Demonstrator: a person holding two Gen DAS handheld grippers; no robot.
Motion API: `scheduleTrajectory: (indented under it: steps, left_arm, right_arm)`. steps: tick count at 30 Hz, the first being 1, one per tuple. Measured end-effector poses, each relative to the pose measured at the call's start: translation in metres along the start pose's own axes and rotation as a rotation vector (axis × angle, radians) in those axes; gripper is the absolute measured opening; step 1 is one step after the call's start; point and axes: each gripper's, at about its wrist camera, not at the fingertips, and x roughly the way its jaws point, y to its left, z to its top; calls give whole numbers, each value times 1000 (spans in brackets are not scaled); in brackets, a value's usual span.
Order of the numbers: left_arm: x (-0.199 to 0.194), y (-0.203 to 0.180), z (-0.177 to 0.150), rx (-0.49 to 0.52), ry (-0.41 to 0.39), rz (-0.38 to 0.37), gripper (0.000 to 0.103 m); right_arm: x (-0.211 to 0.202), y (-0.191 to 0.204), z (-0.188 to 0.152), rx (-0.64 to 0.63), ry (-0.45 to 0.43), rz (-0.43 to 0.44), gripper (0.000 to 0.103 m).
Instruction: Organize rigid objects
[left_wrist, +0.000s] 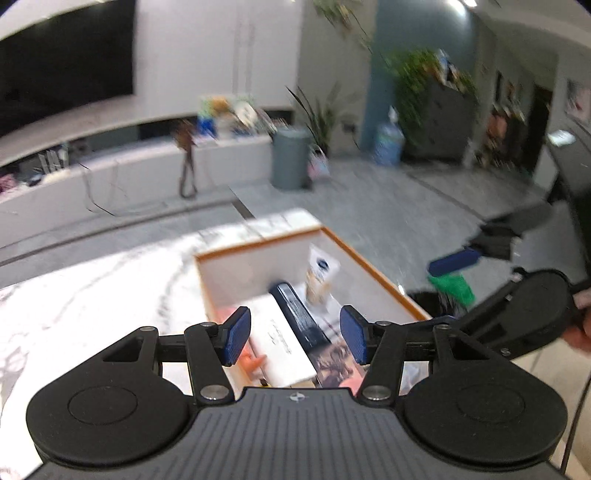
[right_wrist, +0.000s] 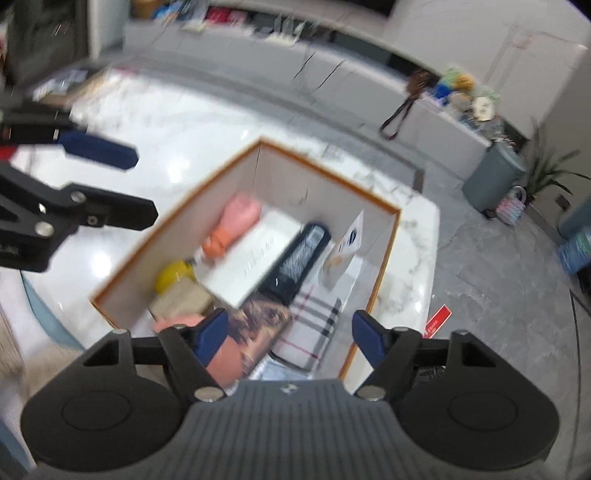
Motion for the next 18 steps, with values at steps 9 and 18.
scheduleTrajectory:
  steps: [9,18]
  left_arm:
    - [-45,-7,-36,-95,-153,144,74]
    - [-52,-2,-83,-141,-157,280,83]
  right_arm:
    - [-39,49,-28,193,-168,-106,82]
    - [-31,97,-71,329,-239,-179,91]
